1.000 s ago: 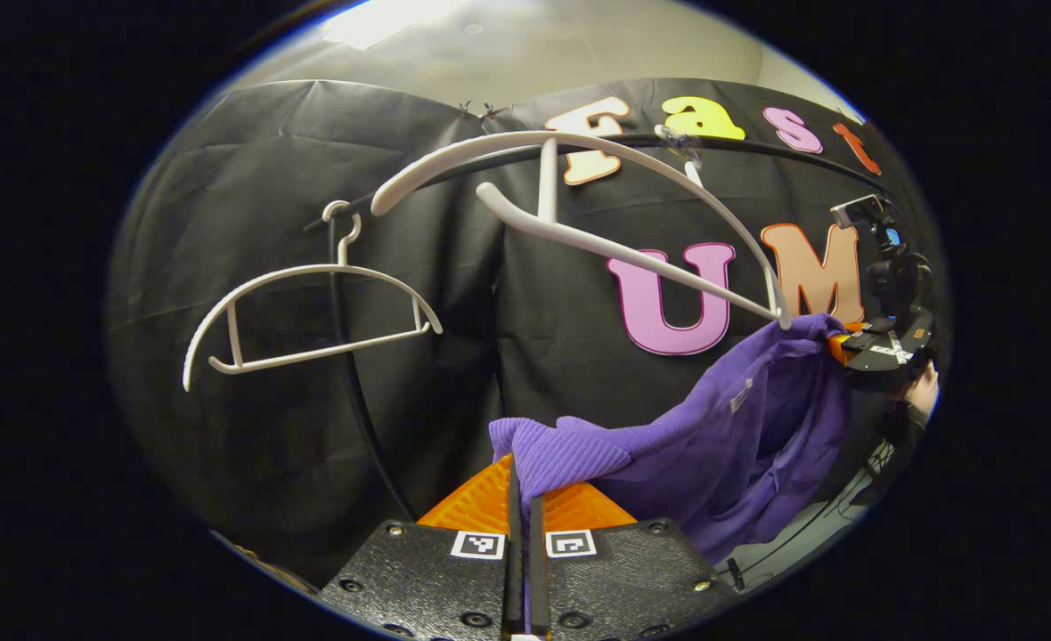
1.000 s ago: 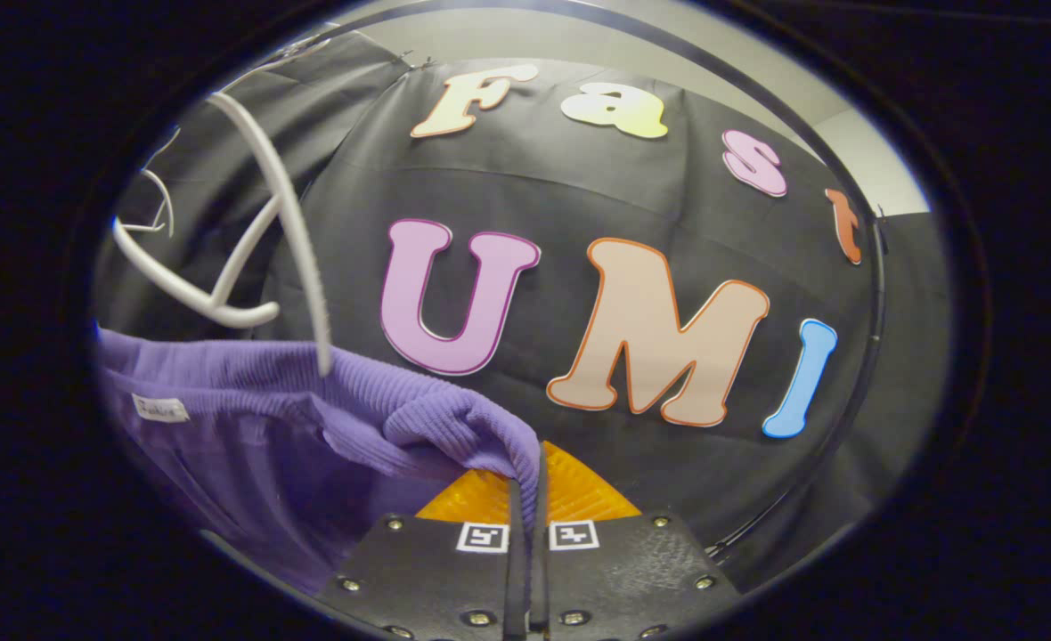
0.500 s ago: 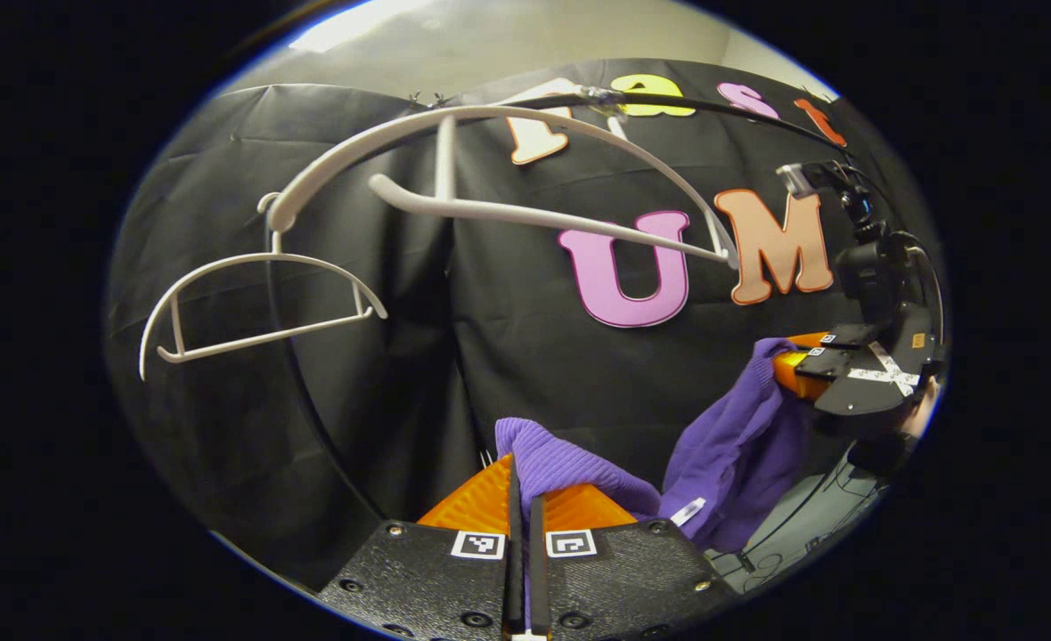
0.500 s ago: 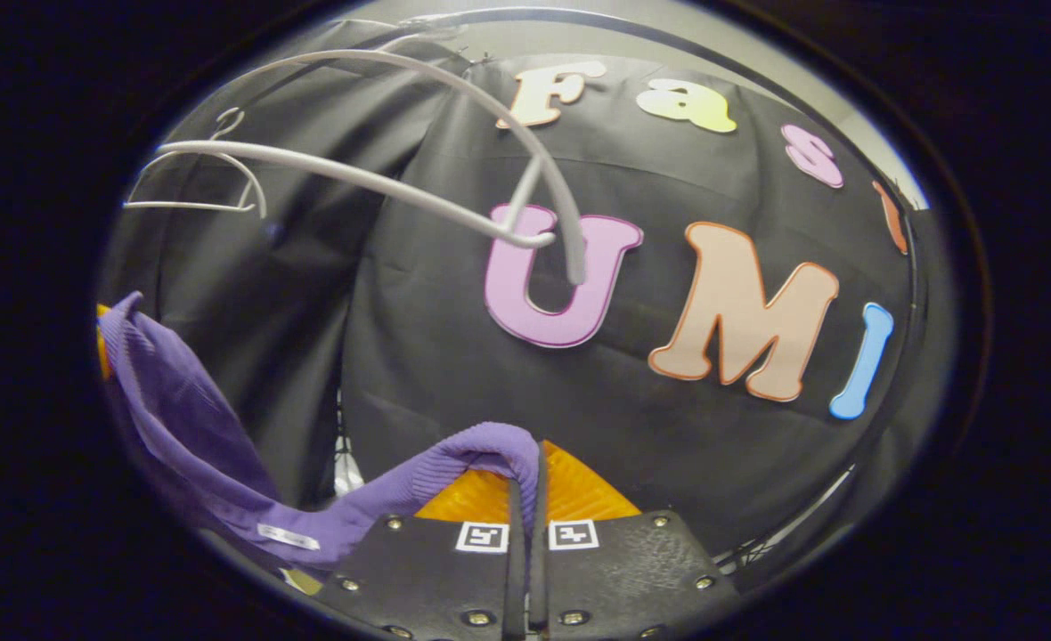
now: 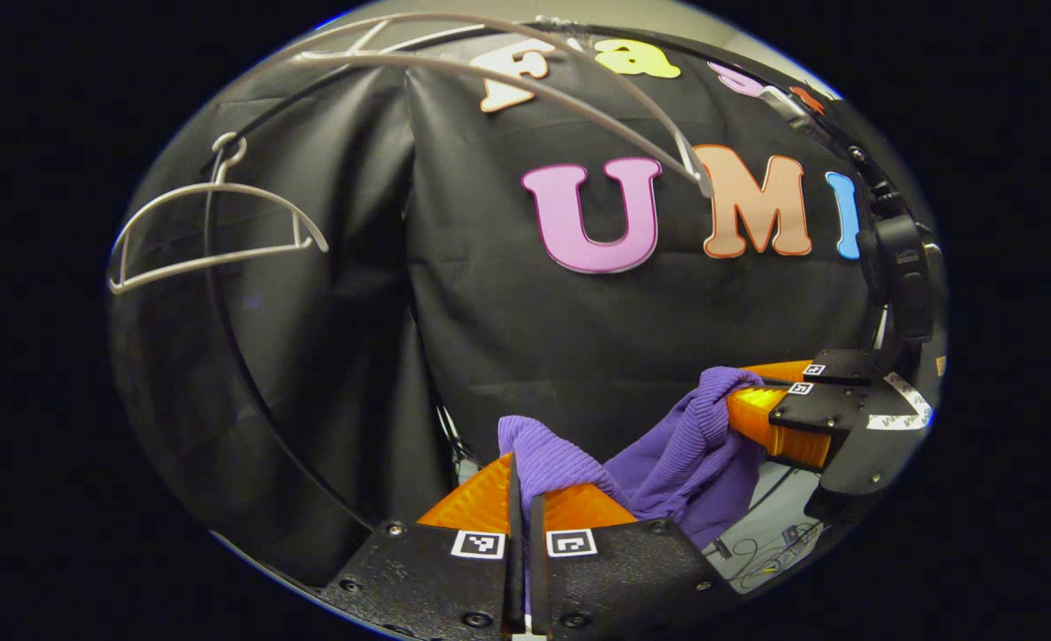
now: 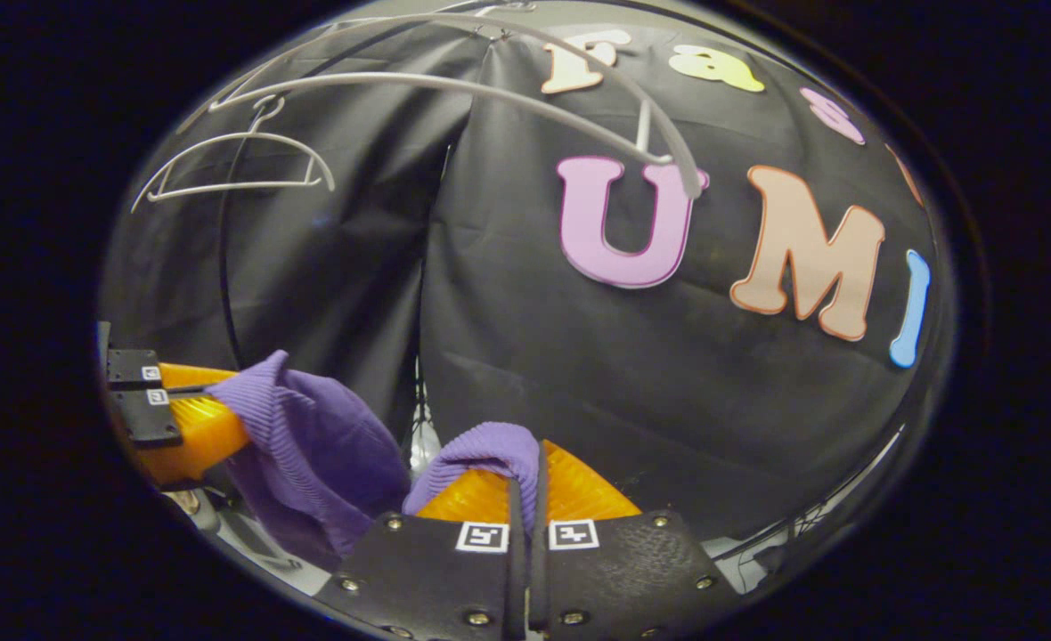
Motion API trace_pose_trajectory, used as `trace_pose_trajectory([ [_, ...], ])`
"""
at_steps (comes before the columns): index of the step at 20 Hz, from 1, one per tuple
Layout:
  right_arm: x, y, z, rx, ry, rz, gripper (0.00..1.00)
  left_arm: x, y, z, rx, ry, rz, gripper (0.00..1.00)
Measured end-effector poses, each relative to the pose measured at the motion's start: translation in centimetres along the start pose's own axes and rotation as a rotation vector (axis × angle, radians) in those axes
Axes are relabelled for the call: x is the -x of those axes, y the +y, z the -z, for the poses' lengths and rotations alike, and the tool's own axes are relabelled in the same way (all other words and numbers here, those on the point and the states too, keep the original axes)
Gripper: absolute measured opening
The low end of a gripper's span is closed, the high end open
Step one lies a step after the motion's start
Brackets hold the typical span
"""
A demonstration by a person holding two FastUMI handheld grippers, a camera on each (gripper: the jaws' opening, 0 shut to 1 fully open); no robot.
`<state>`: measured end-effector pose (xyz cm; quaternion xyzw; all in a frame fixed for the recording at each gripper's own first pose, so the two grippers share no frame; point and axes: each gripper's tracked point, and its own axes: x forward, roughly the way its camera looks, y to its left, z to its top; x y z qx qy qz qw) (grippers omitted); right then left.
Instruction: Grasp the clothes on the hanger with both hands and then place them into the laundry hamper below.
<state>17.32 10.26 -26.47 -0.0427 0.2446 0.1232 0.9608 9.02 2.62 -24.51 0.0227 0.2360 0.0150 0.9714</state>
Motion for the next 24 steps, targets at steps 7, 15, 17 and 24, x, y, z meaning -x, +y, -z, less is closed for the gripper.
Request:
trace_pose_trajectory([
  [7, -0.3, 1.6, 6.4, -0.051, 0.179, -0.032, 0.03, -1.0, -2.9, 6.5, 0.134, 0.215, 0.111, 0.03],
  [15, 0.0, 1.6, 11.9, -0.069, 0.358, -0.040, 0.02, -1.4, -4.8, 12.6, 0.236, 0.467, 0.124, 0.04],
  [17, 0.1, 2.0, 12.5, -0.062, 0.384, -0.053, 0.03, -1.3, -5.0, 13.5, 0.248, 0.503, 0.123, 0.04],
  [24, 0.3, 2.2, 13.9, -0.086, 0.432, -0.081, 0.01, -1.0, -5.2, 14.6, 0.300, 0.549, 0.119, 0.05],
])
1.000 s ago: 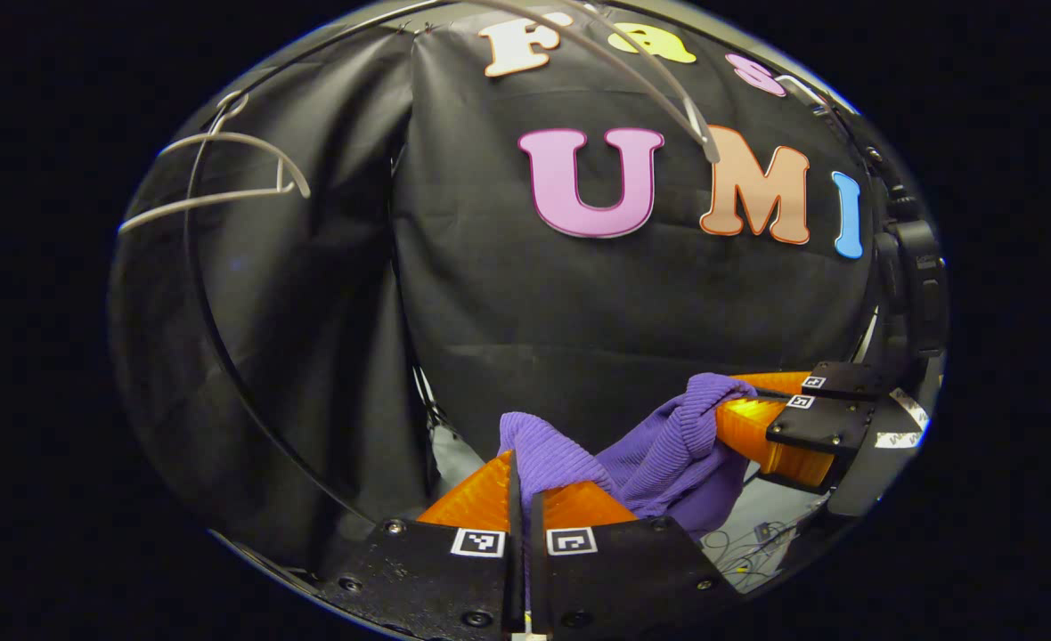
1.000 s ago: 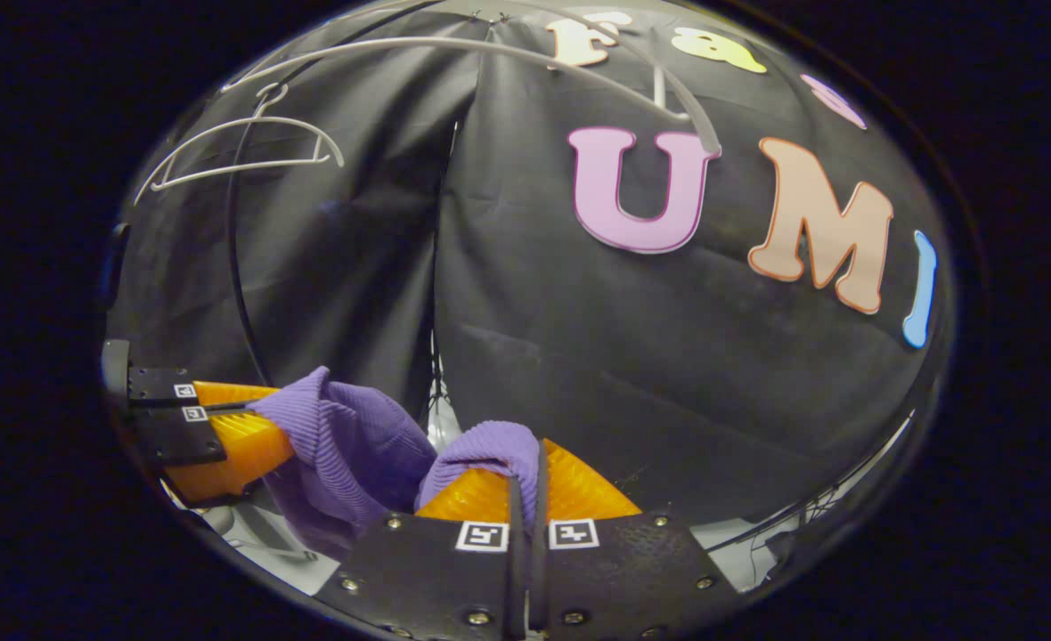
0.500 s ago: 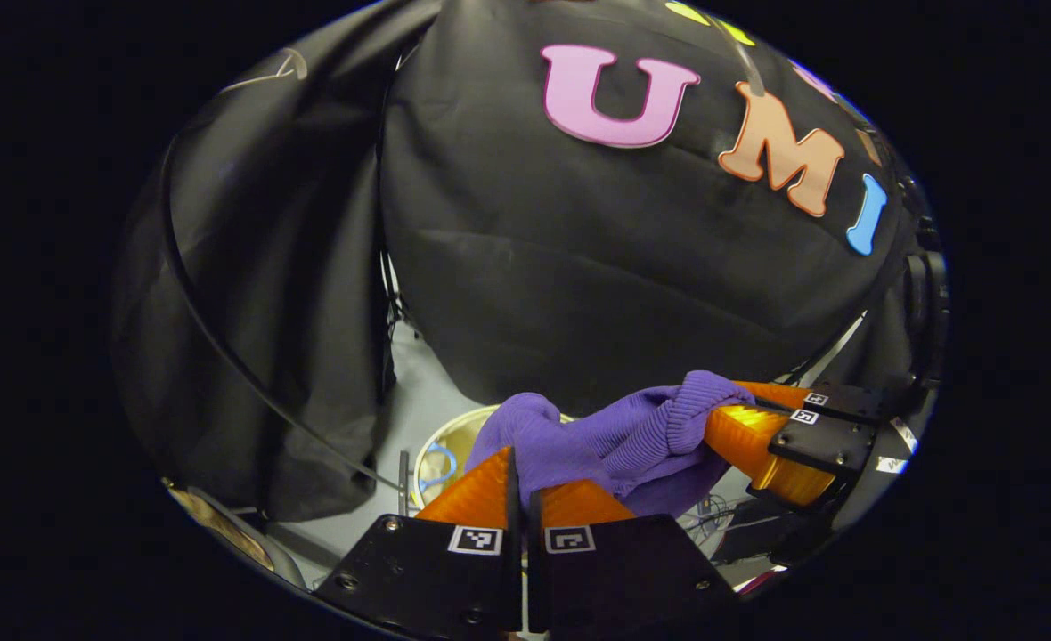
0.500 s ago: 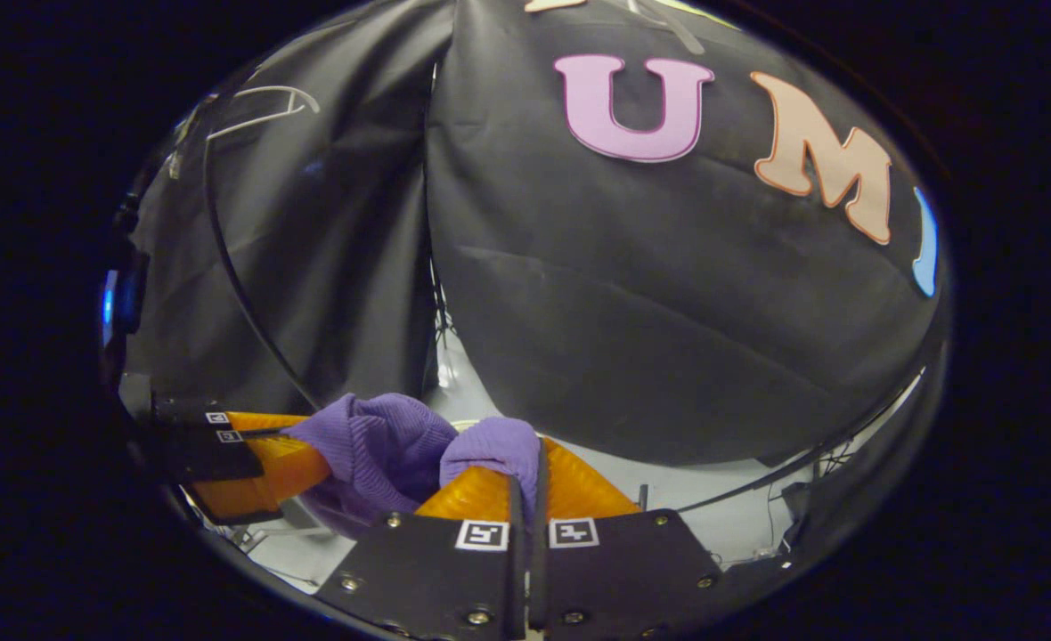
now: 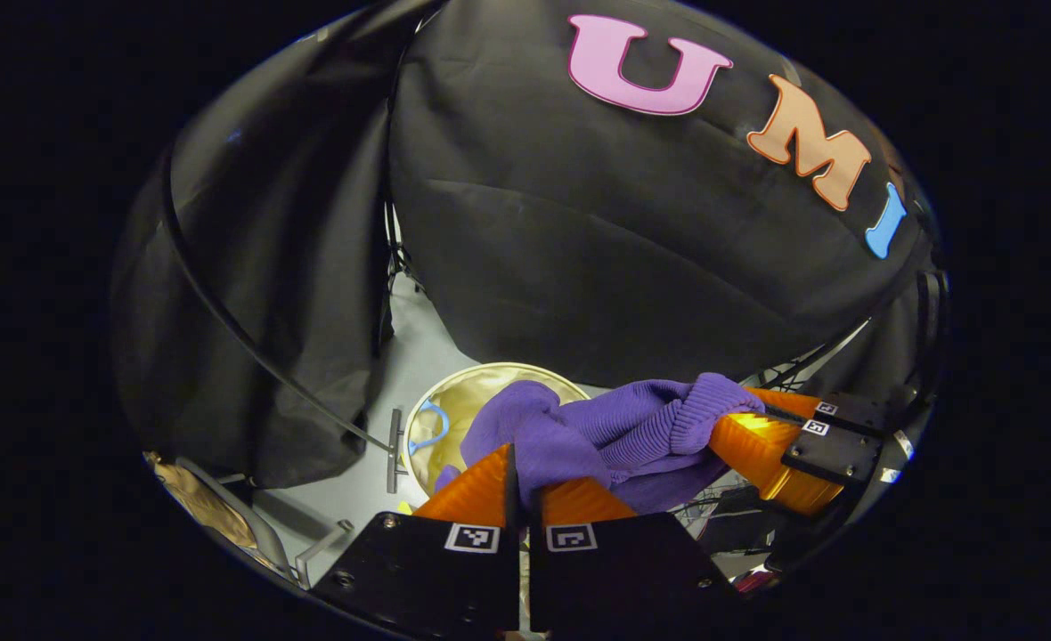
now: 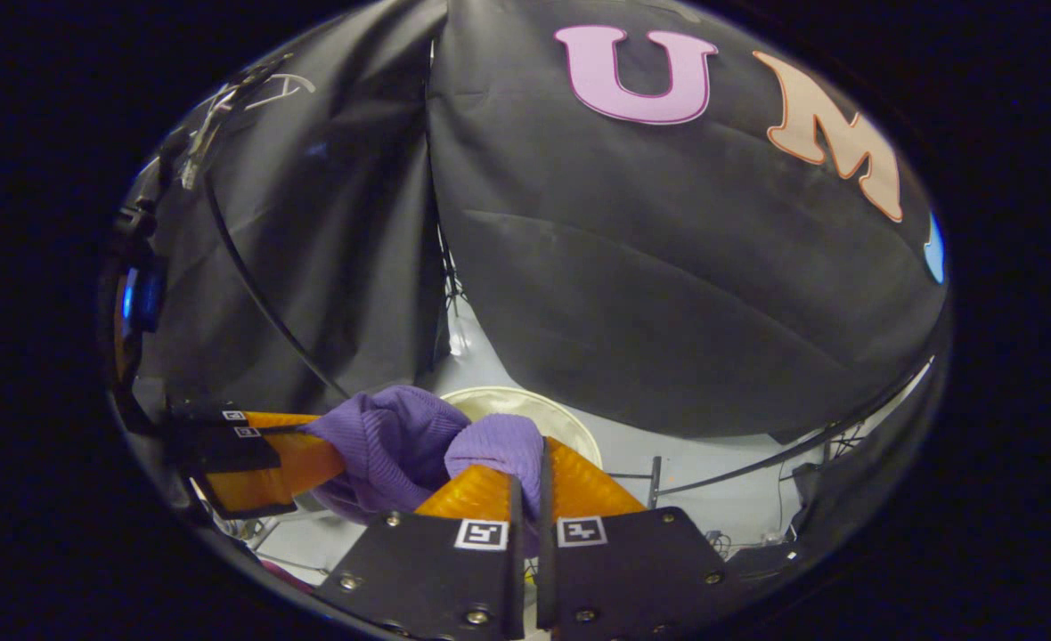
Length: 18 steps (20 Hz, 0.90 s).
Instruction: Grasp the clothes on the hanger with both hands and then place them into the laundry hamper below.
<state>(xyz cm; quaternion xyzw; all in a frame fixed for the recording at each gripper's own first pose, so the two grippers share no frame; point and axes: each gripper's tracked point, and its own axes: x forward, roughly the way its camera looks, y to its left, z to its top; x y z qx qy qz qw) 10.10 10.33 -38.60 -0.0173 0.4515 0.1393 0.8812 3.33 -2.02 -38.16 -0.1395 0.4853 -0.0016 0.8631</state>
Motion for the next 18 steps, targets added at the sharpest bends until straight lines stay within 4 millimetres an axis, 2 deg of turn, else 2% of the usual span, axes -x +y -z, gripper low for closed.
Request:
trace_pose_trajectory([
  [2, -0.2, 0.3, 0.2, 0.009, 0.005, -0.012, 0.12, -0.2, -0.1, 0.1, 0.019, 0.009, 0.002, 0.07],
  [3, -0.2, 0.2, 0.4, 0.012, 0.008, -0.013, 0.06, -0.3, -0.1, 0.2, 0.027, 0.013, 0.004, 0.08],
  [5, -0.2, 0.2, 0.6, 0.010, 0.017, -0.021, 0.08, -0.4, -0.3, 0.5, 0.042, 0.025, -0.003, 0.10],
  [6, -0.3, 0.1, 0.7, 0.009, 0.021, -0.019, 0.10, -0.5, 0.0, 0.9, 0.052, 0.052, -0.019, 0.21],
  [7, -0.5, 0.0, 1.0, 0.004, 0.028, -0.021, 0.10, -0.6, 0.3, 1.2, 0.062, 0.069, -0.026, 0.12],
  [9, -0.3, 0.1, 0.8, -0.010, 0.025, -0.027, 0.18, -0.7, 0.2, 1.3, 0.091, 0.082, -0.020, 0.14],
  [11, -0.1, -0.1, 0.2, -0.022, 0.008, -0.034, 0.18, -0.7, 0.0, 1.8, 0.127, 0.087, 0.006, 0.14],
  [13, 0.2, -0.2, -0.4, -0.016, -0.004, -0.031, 0.18, -0.7, -0.4, 1.0, 0.121, 0.071, 0.006, 0.23],
  [14, 0.3, -0.3, -0.7, -0.013, -0.009, -0.031, 0.19, -0.7, -0.4, 0.8, 0.111, 0.066, 0.000, 0.42],
  [15, 0.4, -0.3, -0.9, -0.013, -0.013, -0.030, 0.19, -0.6, -0.5, 0.6, 0.107, 0.061, -0.001, 0.34],
  [18, 0.4, -0.5, -1.5, -0.020, -0.025, -0.029, 0.19, -0.5, -0.5, 0.6, 0.106, 0.056, 0.003, 0.34],
])
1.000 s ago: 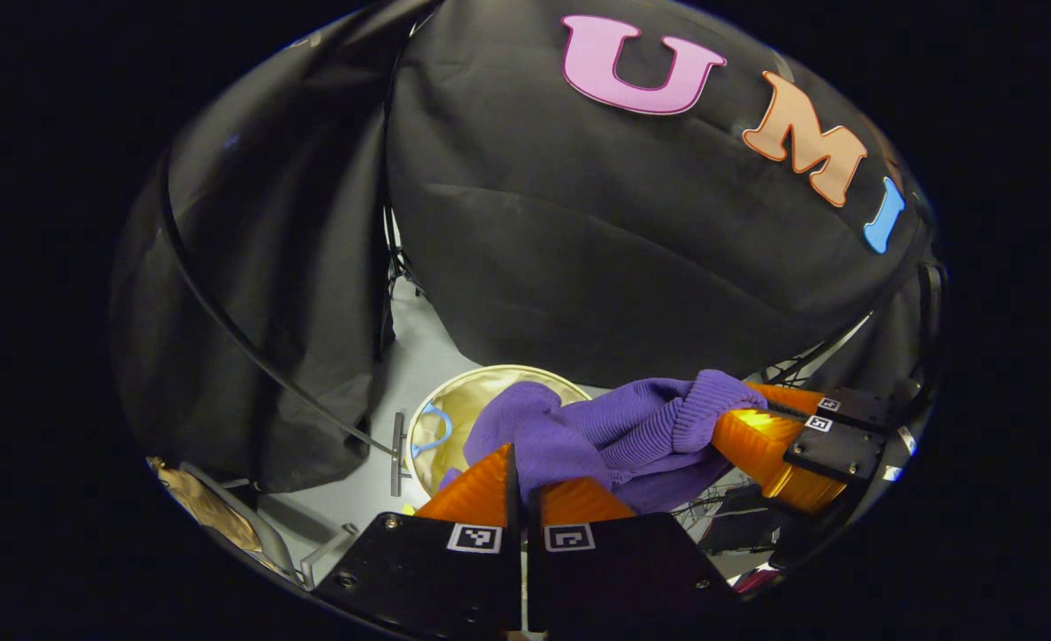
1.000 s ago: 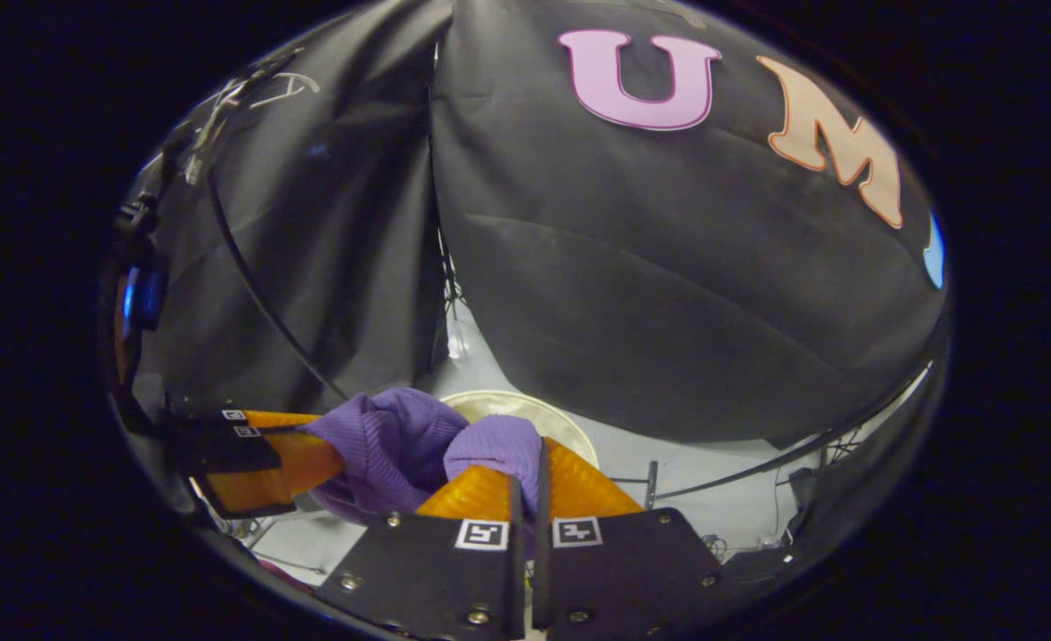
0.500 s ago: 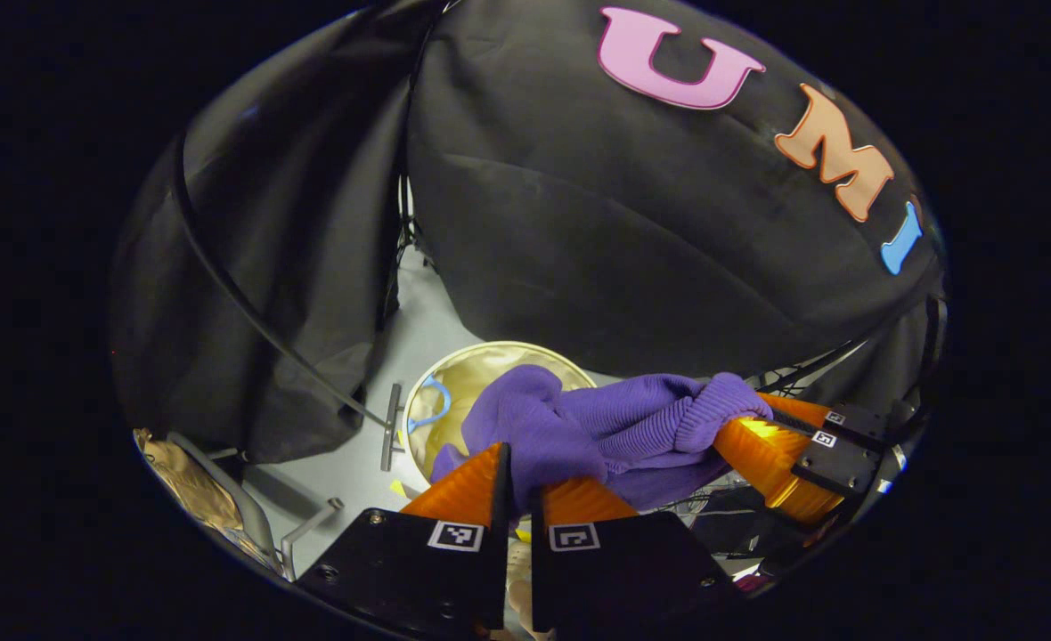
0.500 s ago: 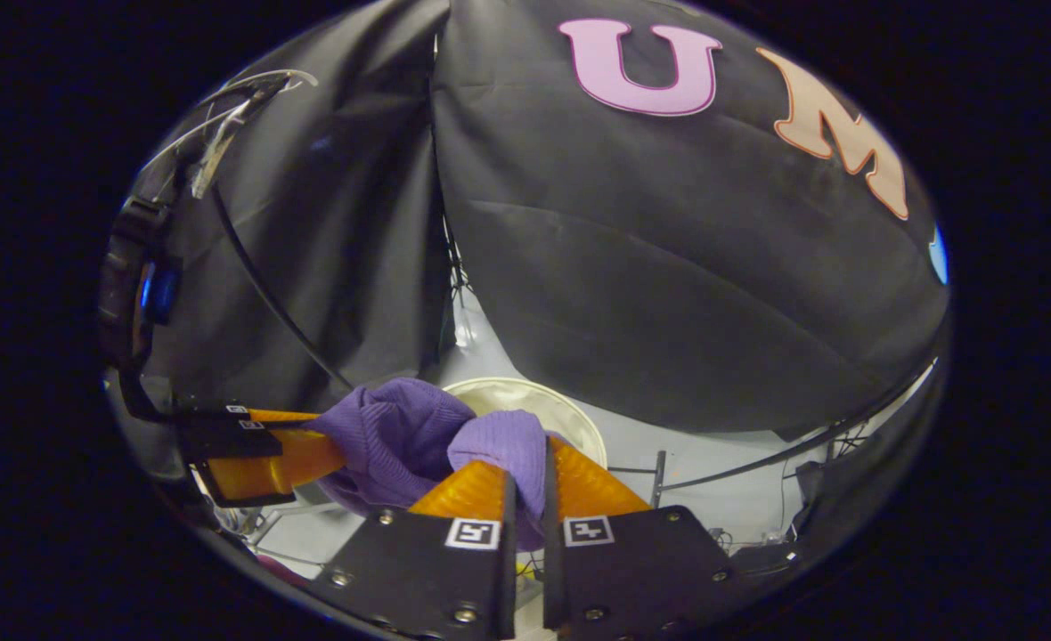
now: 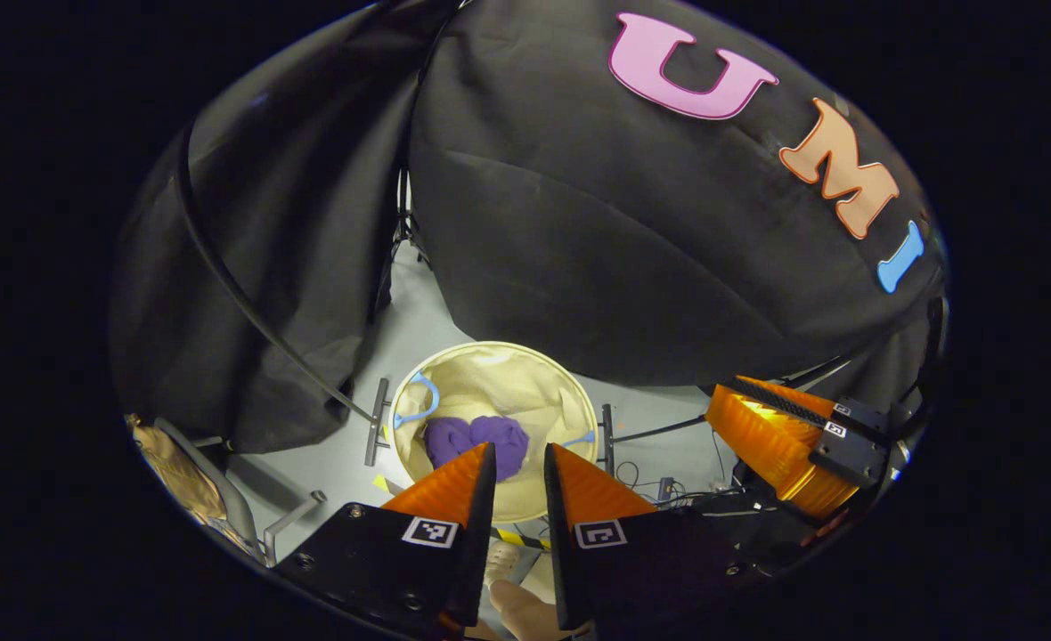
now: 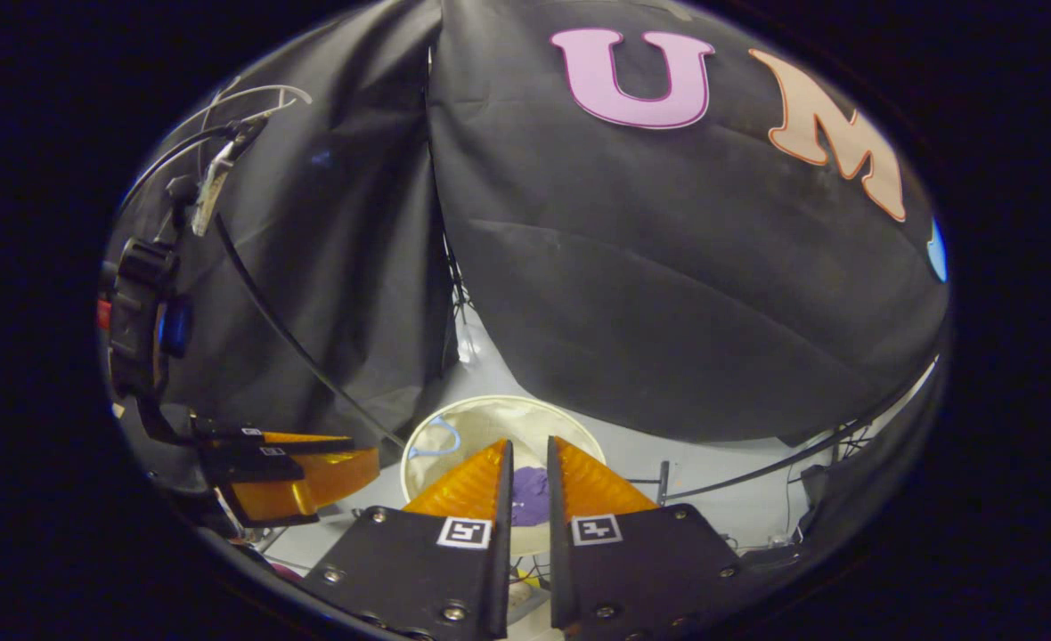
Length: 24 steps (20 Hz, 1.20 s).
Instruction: Grasp the clothes on the hanger with both hands and then place them into the laundry hamper below.
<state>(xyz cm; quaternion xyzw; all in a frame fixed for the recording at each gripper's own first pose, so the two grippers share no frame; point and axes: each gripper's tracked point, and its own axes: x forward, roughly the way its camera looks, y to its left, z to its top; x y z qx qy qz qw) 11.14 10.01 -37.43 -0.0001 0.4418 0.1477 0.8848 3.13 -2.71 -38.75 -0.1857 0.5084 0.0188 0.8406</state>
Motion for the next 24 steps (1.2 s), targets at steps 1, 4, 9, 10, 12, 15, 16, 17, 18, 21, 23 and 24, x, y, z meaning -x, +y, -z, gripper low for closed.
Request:
trace_pose_trajectory([
  [1, 0.1, 0.0, -0.1, -0.002, -0.003, 0.001, 0.18, 0.0, -0.1, 0.0, -0.002, -0.004, 0.003, 0.34],
  [4, 0.7, -0.3, -0.1, -0.005, -0.009, 0.008, 0.18, 0.4, -0.3, -0.6, -0.020, -0.023, 0.005, 0.34],
  [9, 1.6, -0.5, -0.5, -0.017, -0.034, 0.017, 0.19, 2.5, -1.6, -2.7, -0.072, -0.092, 0.018, 0.34],
  [10, 1.8, -0.6, -0.6, -0.019, -0.035, 0.019, 0.18, 2.9, -1.9, -3.0, -0.084, -0.108, 0.022, 0.34],
  [12, 2.3, -0.9, -1.0, -0.021, -0.048, 0.028, 0.18, 4.0, -2.9, -4.1, -0.108, -0.141, 0.037, 0.34],
  [15, 3.7, -1.5, -2.3, -0.039, -0.101, 0.037, 0.19, 5.9, -4.0, -6.1, -0.153, -0.236, 0.058, 0.34],
  [16, 4.3, -1.8, -3.0, -0.043, -0.120, 0.044, 0.18, 6.6, -4.1, -6.8, -0.166, -0.271, 0.064, 0.34],
  [17, 5.0, -2.1, -3.7, -0.043, -0.143, 0.054, 0.19, 7.5, -4.6, -7.7, -0.178, -0.308, 0.070, 0.33],
  [18, 5.6, -2.3, -4.6, -0.042, -0.169, 0.065, 0.19, 8.5, -5.3, -8.7, -0.191, -0.351, 0.079, 0.33],
  [21, 8.8, -3.2, -7.6, -0.057, -0.269, 0.091, 0.19, 11.6, -7.8, -11.0, -0.221, -0.471, 0.113, 0.33],
  [23, 11.4, -3.9, -9.8, -0.061, -0.343, 0.114, 0.19, 14.0, -9.2, -12.6, -0.250, -0.548, 0.130, 0.33],
  [24, 12.7, -4.1, -11.0, -0.065, -0.380, 0.122, 0.19, 15.3, -10.1, -13.5, -0.266, -0.591, 0.139, 0.33],
])
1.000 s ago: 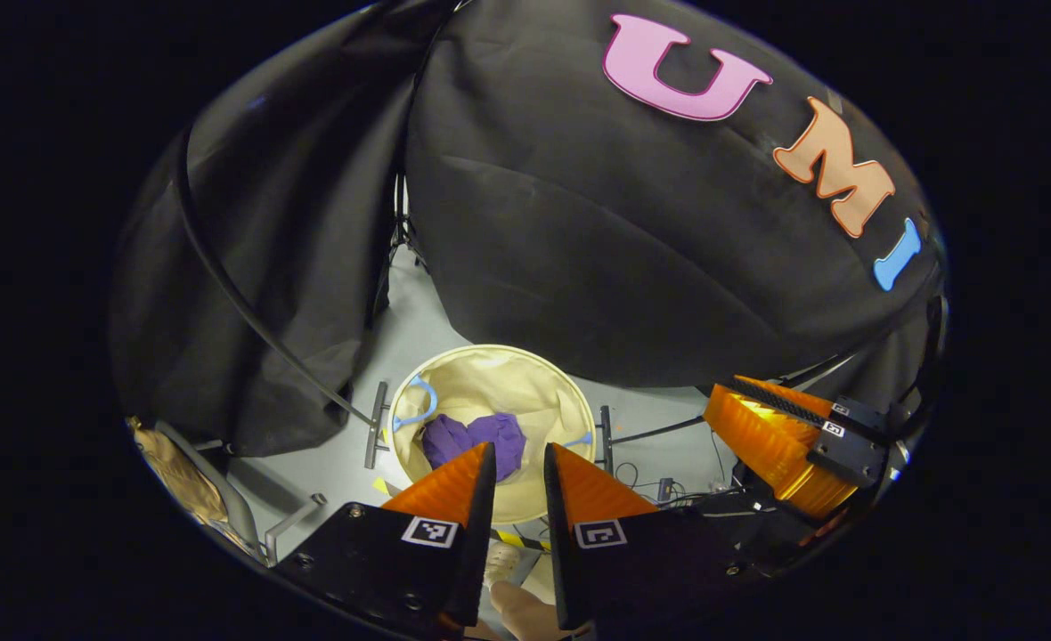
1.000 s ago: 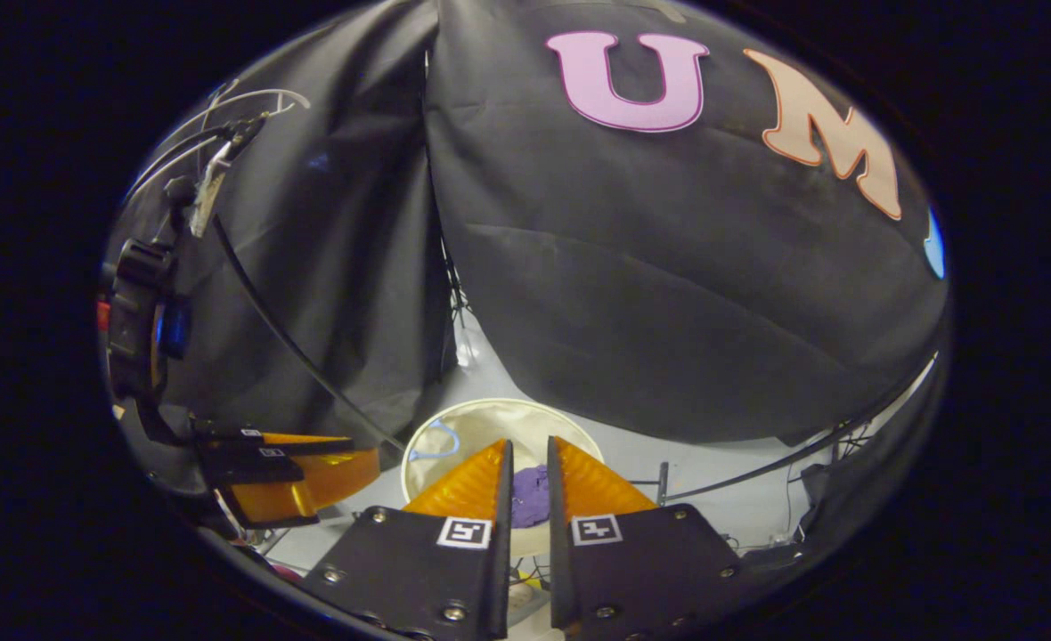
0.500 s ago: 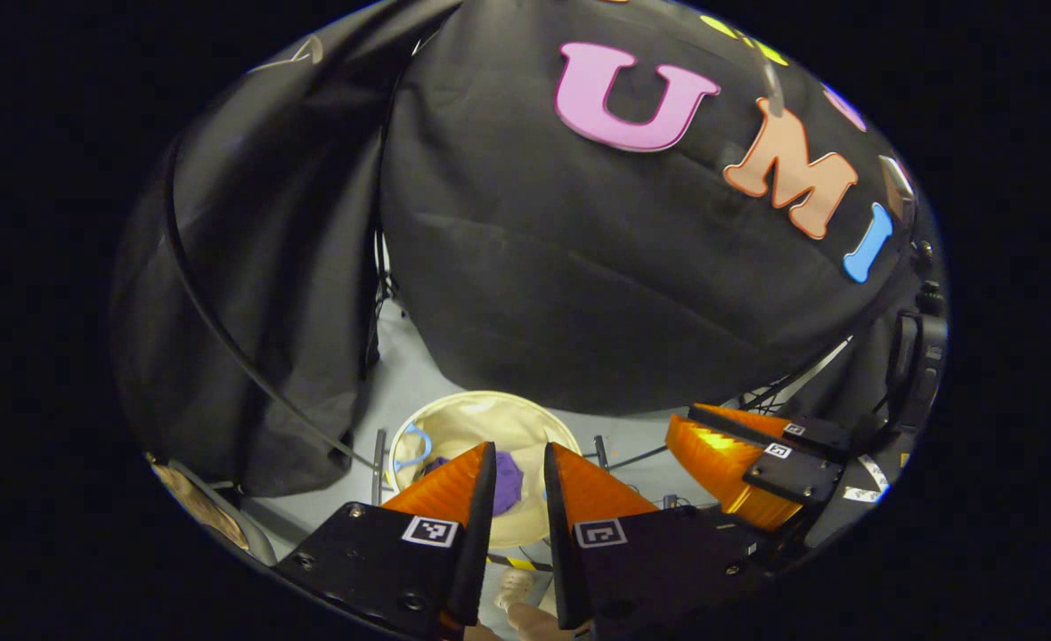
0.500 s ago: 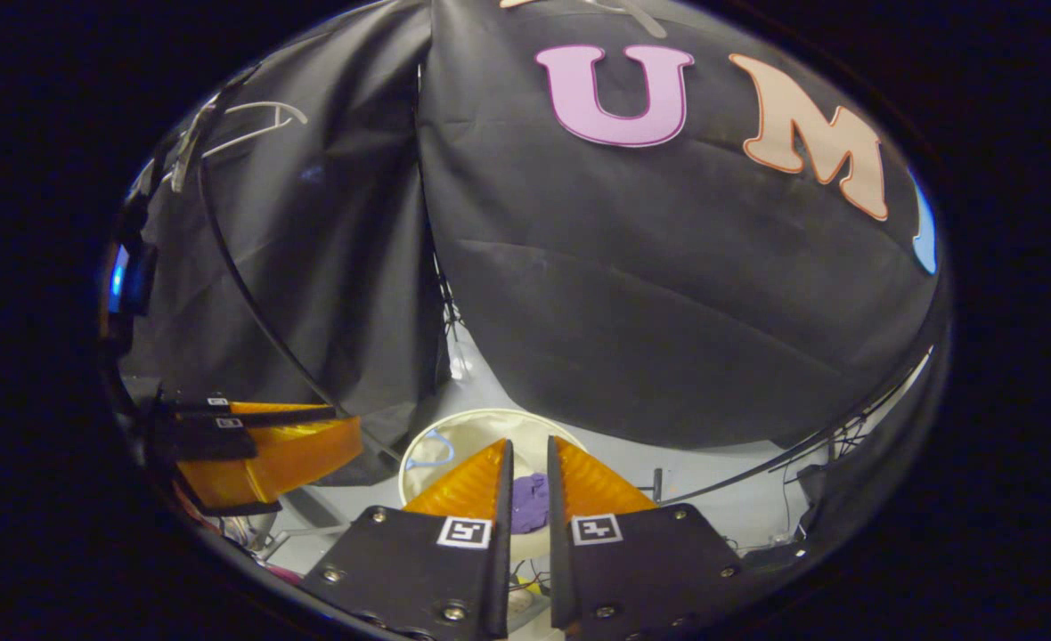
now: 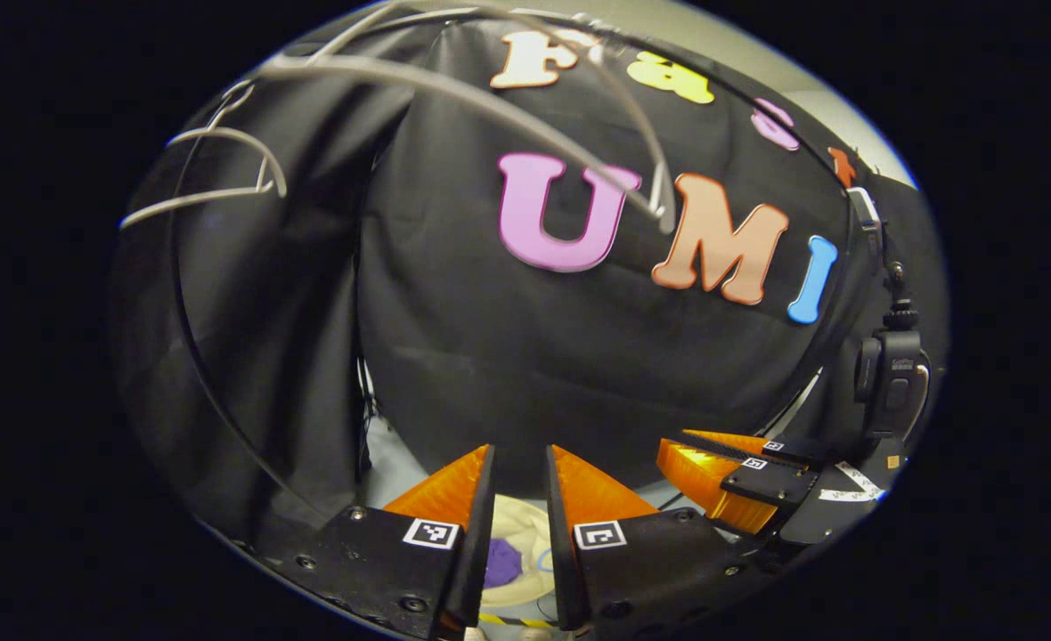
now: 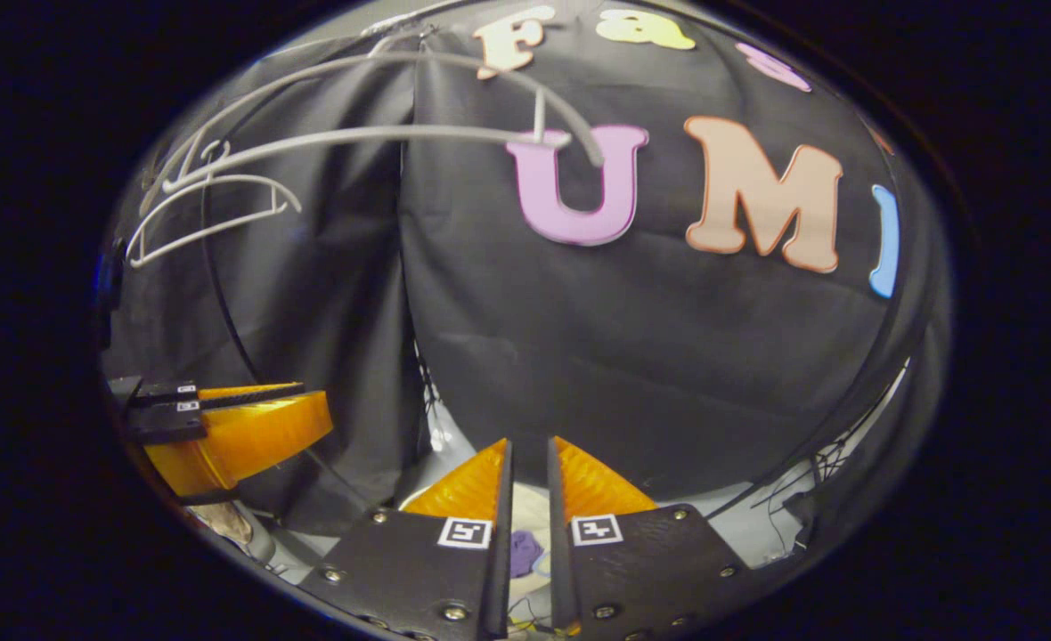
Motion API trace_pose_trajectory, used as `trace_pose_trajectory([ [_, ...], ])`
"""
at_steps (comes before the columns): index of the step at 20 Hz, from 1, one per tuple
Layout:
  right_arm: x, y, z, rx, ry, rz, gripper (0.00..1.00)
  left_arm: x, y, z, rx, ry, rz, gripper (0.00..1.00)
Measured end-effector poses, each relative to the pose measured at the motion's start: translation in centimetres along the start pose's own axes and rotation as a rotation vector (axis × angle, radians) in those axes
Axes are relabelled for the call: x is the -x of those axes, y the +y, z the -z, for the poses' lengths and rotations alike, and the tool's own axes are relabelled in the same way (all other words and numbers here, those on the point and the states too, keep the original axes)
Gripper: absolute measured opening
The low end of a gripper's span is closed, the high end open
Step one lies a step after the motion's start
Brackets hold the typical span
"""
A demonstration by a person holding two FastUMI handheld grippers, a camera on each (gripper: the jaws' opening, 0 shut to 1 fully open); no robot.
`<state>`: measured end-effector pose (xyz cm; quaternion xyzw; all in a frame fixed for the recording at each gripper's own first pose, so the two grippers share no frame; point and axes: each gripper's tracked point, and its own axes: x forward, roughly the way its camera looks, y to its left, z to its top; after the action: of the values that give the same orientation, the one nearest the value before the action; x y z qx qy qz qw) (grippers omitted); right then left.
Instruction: Grasp the clothes on the hanger with both hands and then place them into the laundry hamper below.
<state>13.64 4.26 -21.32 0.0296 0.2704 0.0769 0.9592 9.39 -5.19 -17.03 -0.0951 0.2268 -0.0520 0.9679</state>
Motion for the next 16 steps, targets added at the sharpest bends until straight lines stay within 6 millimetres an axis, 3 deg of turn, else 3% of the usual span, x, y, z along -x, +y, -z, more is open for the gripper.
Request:
trace_pose_trajectory([
  [3, 2.9, -0.9, -4.3, -0.007, -0.108, 0.020, 0.19, 2.1, -1.2, -4.6, -0.057, -0.136, 0.024, 0.33],
  [4, 3.9, -1.0, -5.9, -0.011, -0.150, 0.026, 0.18, 3.4, -1.3, -6.4, -0.076, -0.192, 0.035, 0.37],
  [7, 6.9, -1.3, -10.5, -0.007, -0.267, 0.053, 0.18, 6.1, -2.8, -11.1, -0.124, -0.312, 0.053, 0.33],
  [8, 8.0, -1.4, -11.8, -0.003, -0.301, 0.064, 0.18, 6.8, -3.3, -12.2, -0.132, -0.348, 0.058, 0.25],
  [9, 9.2, -1.4, -13.0, 0.000, -0.337, 0.072, 0.23, 7.6, -3.8, -13.3, -0.135, -0.375, 0.068, 0.29],
  [10, 10.1, -1.4, -14.0, 0.000, -0.366, 0.080, 0.18, 8.3, -4.2, -14.4, -0.136, -0.395, 0.076, 0.33],
  [12, 12.1, -1.2, -15.9, -0.005, -0.417, 0.084, 0.19, 9.5, -4.4, -15.8, -0.138, -0.420, 0.073, 0.40],
  [14, 13.6, -1.6, -18.2, -0.008, -0.466, 0.097, 0.24, 10.5, -4.7, -17.1, -0.144, -0.446, 0.069, 0.40],
  [16, 14.9, -1.6, -19.3, -0.009, -0.498, 0.102, 0.36, 11.0, -4.9, -18.0, -0.150, -0.469, 0.066, 0.53],
])
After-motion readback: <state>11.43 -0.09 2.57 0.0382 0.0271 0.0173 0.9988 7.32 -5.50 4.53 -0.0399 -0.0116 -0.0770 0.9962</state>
